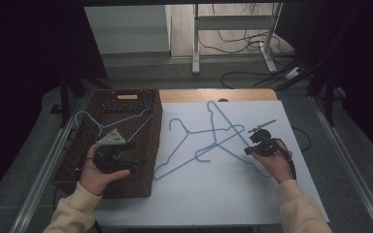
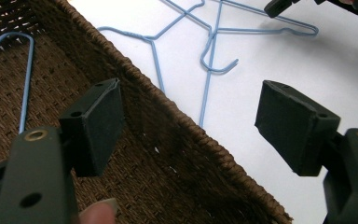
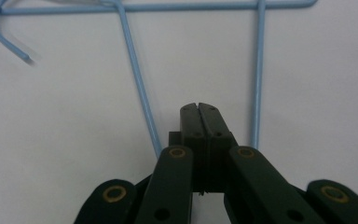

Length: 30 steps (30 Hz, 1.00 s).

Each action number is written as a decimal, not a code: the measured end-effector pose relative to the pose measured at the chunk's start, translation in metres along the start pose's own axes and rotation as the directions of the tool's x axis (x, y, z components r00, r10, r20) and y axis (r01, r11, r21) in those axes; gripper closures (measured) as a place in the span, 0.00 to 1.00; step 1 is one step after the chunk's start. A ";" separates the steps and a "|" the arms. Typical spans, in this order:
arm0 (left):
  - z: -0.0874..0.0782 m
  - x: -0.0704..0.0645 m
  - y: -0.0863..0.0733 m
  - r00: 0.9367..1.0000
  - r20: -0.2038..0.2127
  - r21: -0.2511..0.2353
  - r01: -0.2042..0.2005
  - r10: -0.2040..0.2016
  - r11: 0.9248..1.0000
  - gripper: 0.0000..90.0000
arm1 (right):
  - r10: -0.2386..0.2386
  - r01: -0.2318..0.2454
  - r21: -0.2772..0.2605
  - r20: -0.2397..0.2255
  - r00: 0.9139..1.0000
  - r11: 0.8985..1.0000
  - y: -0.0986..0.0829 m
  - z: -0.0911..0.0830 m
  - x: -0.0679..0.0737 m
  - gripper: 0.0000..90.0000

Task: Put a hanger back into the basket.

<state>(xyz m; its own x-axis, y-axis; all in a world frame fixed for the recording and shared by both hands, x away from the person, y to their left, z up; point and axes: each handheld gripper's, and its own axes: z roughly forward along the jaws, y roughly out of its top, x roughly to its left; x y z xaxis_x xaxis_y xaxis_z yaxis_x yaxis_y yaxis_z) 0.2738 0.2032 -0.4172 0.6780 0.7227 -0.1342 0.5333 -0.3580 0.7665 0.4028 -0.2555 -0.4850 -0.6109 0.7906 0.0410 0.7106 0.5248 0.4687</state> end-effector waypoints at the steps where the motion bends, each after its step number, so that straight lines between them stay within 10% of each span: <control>1: 0.000 0.000 0.000 1.000 0.000 0.000 0.000 0.000 1.000 0.26 | -0.003 0.003 0.007 -0.004 1.000 1.000 0.000 0.001 0.001 1.00; 15: -0.004 0.000 0.000 1.000 -0.007 -0.003 -0.003 0.003 1.000 0.26 | -0.018 0.028 0.090 -0.111 0.994 0.996 -0.009 0.010 0.014 1.00; 30: -0.005 -0.001 0.001 1.000 -0.003 -0.003 -0.007 0.007 1.000 0.26 | -0.122 0.155 0.130 -0.230 0.965 0.979 -0.023 0.006 0.075 1.00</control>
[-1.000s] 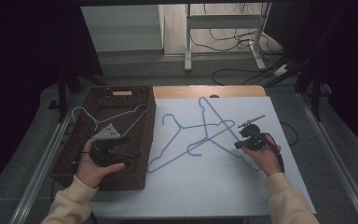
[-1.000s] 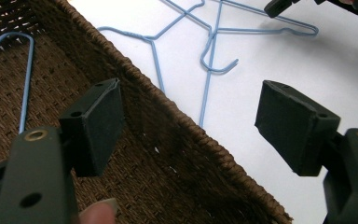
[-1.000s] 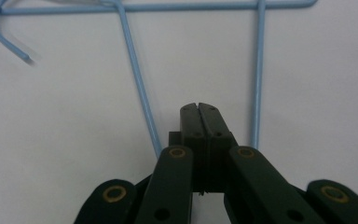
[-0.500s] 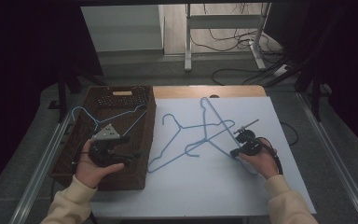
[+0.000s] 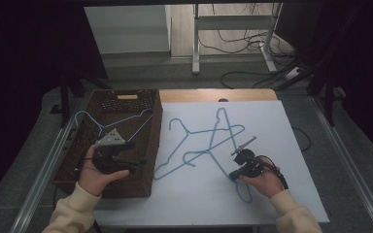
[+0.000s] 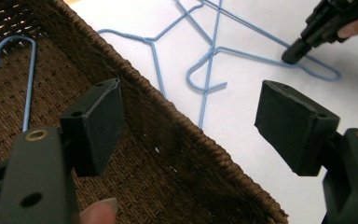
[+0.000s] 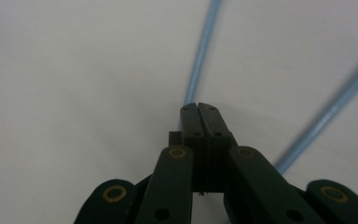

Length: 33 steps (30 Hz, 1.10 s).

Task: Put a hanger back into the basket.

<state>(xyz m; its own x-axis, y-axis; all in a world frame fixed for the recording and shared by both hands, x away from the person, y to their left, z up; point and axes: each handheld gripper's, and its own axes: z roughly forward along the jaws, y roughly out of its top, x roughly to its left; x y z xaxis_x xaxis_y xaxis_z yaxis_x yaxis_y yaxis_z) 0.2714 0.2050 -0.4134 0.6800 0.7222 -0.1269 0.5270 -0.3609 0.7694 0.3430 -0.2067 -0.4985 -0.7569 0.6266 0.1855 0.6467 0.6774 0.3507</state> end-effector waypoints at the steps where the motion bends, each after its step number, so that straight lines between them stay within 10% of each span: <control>1: -0.001 0.001 0.000 1.000 -0.003 -0.002 0.002 -0.002 1.000 0.26 | -0.027 0.028 0.018 -0.009 1.000 0.999 0.003 0.004 0.010 1.00; 21: -0.001 0.001 0.000 1.000 -0.005 0.000 -0.002 0.002 1.000 0.26 | -0.117 0.117 0.006 -0.064 0.991 0.993 0.018 0.022 0.049 1.00; 27: -0.001 0.001 0.000 1.000 -0.004 -0.002 0.000 0.000 1.000 0.26 | -0.037 0.044 -0.113 0.063 0.997 0.993 0.033 0.006 0.016 1.00; 33: 0.000 0.000 0.001 1.000 -0.005 -0.002 -0.002 0.002 1.000 0.26 | 0.087 -0.049 -0.195 0.193 0.977 0.980 0.058 0.003 -0.038 1.00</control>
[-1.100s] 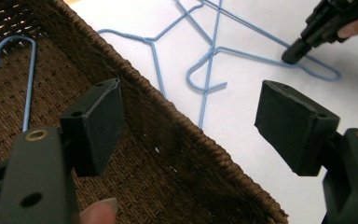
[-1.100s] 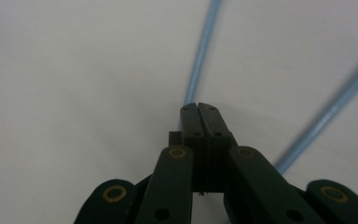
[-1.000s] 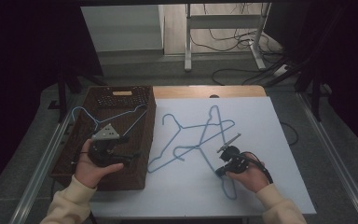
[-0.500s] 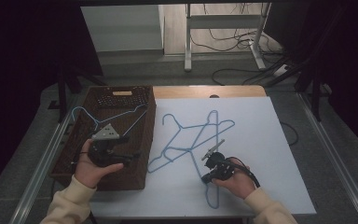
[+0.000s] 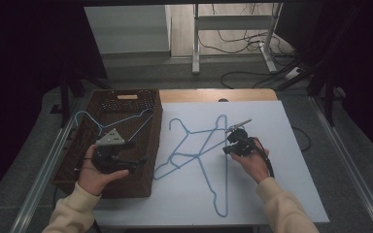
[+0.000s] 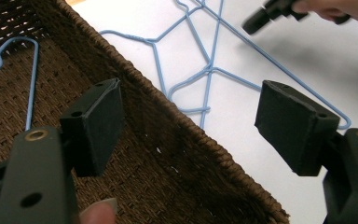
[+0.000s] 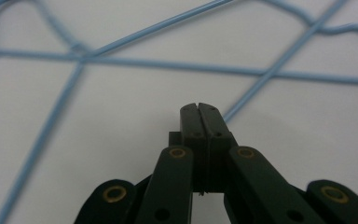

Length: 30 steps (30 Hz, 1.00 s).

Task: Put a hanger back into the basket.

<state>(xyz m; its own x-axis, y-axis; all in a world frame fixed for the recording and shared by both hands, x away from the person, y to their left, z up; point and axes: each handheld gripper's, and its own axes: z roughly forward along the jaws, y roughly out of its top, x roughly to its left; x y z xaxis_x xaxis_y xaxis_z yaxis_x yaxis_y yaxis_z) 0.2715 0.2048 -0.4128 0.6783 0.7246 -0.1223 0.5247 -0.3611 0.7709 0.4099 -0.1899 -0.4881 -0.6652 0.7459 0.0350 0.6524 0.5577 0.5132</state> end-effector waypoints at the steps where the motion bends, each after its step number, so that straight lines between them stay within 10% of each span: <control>1: 0.000 0.000 0.000 1.000 0.000 0.000 0.000 0.000 1.000 0.26 | 0.009 -0.008 -0.009 0.011 1.000 1.000 0.003 0.003 -0.004 1.00; 14: 0.000 0.001 -0.002 1.000 -0.003 0.001 0.002 -0.002 1.000 0.26 | 0.004 -0.005 0.012 0.019 1.000 1.000 0.015 0.023 -0.011 1.00; 20: -0.001 0.000 -0.001 1.000 -0.002 -0.002 -0.003 0.003 1.000 0.26 | -0.006 0.000 0.060 0.099 0.995 0.998 0.014 0.024 -0.009 1.00; 30: 0.000 0.000 -0.001 1.000 -0.001 0.002 -0.003 0.003 1.000 0.26 | 0.126 -0.140 0.076 0.164 0.978 0.987 -0.023 -0.003 -0.034 1.00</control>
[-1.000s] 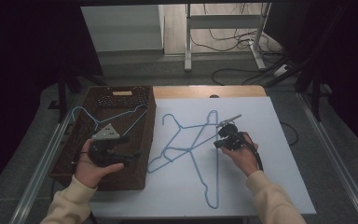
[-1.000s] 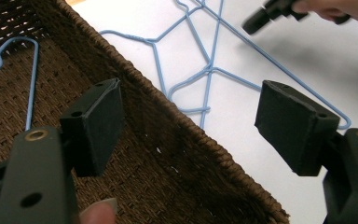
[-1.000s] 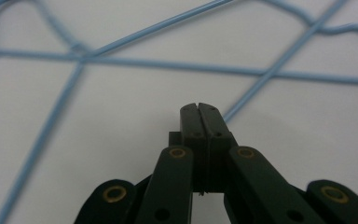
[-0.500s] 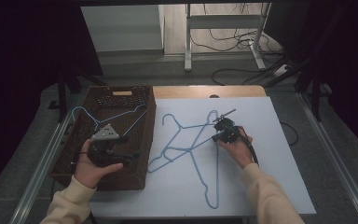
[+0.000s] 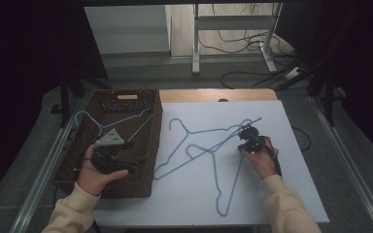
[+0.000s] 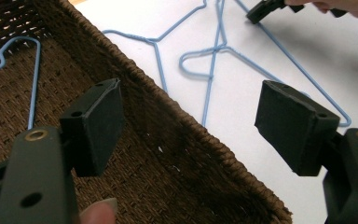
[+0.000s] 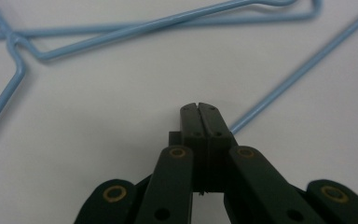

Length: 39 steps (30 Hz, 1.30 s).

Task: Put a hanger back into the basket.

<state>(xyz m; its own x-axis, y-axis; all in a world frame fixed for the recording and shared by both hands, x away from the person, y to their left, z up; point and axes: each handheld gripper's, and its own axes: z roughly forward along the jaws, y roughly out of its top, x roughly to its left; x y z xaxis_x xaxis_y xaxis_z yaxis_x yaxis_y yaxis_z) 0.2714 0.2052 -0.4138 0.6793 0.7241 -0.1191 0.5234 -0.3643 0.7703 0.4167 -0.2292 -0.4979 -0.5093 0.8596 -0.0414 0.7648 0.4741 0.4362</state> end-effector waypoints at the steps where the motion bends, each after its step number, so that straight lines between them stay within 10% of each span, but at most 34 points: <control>1: 0.001 -0.001 0.001 1.000 0.000 -0.001 -0.004 0.004 1.000 0.26 | 0.024 -0.024 0.006 -0.003 1.000 1.000 -0.006 -0.003 -0.005 1.00; 8: 0.002 -0.002 0.003 1.000 0.003 -0.004 -0.009 0.009 1.000 0.26 | 0.011 -0.011 -0.017 -0.028 1.000 1.000 -0.009 -0.009 -0.005 1.00; 14: 0.002 -0.001 0.002 1.000 0.000 -0.002 -0.005 0.005 1.000 0.26 | -0.127 0.115 -0.104 -0.113 0.986 0.988 0.012 -0.016 0.022 0.99; 22: 0.001 -0.001 0.001 1.000 -0.006 -0.004 -0.005 0.005 1.000 0.26 | -0.282 0.268 -0.101 -0.169 0.944 0.958 0.040 0.006 0.057 0.70; 39: 0.002 -0.003 0.001 1.000 -0.004 -0.004 -0.012 0.012 1.000 0.26 | -0.319 0.323 -0.005 -0.176 0.931 0.946 0.047 0.024 0.069 0.85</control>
<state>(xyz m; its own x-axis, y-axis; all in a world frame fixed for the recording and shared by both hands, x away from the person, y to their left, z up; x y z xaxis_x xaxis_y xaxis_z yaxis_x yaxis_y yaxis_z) 0.2706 0.2012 -0.4140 0.6832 0.7223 -0.1076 0.5134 -0.3703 0.7742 0.4265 -0.1428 -0.5018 -0.7875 0.6160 -0.0191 0.5575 0.7252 0.4040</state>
